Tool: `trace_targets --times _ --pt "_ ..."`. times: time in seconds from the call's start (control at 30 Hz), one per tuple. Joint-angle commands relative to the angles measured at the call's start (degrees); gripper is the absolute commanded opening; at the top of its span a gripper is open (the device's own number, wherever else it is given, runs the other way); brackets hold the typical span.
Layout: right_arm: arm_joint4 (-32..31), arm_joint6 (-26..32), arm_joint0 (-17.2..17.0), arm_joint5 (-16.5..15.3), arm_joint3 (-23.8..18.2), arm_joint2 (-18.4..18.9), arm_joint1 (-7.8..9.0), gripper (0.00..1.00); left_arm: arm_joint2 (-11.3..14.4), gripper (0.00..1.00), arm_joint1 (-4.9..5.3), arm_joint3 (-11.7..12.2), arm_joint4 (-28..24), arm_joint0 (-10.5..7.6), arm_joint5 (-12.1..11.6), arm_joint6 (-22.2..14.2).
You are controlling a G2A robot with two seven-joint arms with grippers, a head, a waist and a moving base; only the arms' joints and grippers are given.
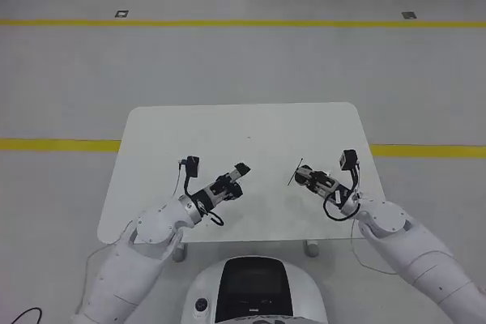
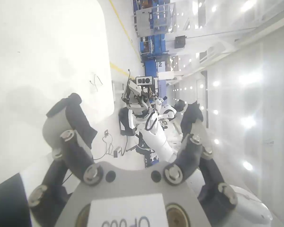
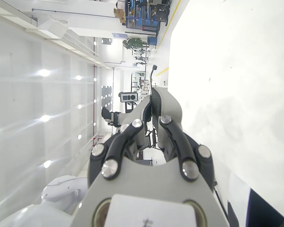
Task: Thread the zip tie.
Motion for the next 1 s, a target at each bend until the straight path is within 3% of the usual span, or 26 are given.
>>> trace_targets --times 0.0,0.17,0.37,0.43,0.47,0.77,0.97 --pt "0.0 0.0 0.0 0.0 0.0 0.0 0.0 0.0 0.44 1.0 -0.07 0.2 -0.75 0.11 -0.2 -0.04" --pt "-0.01 -1.91 -0.24 0.0 -0.78 0.32 -1.06 0.0 2.73 1.0 -0.29 3.67 -6.46 -2.23 -2.08 -7.65" --pt "-0.19 -0.54 -0.25 0.0 0.05 0.3 -3.34 0.0 6.73 1.0 -1.02 7.06 -10.39 -6.27 -2.18 -11.38" --pt "0.32 0.37 -0.06 0.0 0.56 0.28 -4.13 0.0 7.79 1.0 -1.25 7.8 -10.15 -7.4 -1.95 -10.7" --pt "0.58 1.34 0.13 0.0 0.96 0.35 -4.63 0.0 7.97 1.0 -1.33 7.66 -9.71 -7.88 -2.96 -9.65" --pt "0.36 1.85 0.34 0.0 1.07 0.57 -4.97 0.0 8.02 1.0 -1.35 7.66 -9.75 -7.84 -2.99 -9.45" --pt "-0.36 -3.05 -1.94 0.0 -3.09 2.19 -6.06 0.0 10.21 1.0 -2.03 9.26 -11.84 -8.25 -5.04 -5.63"
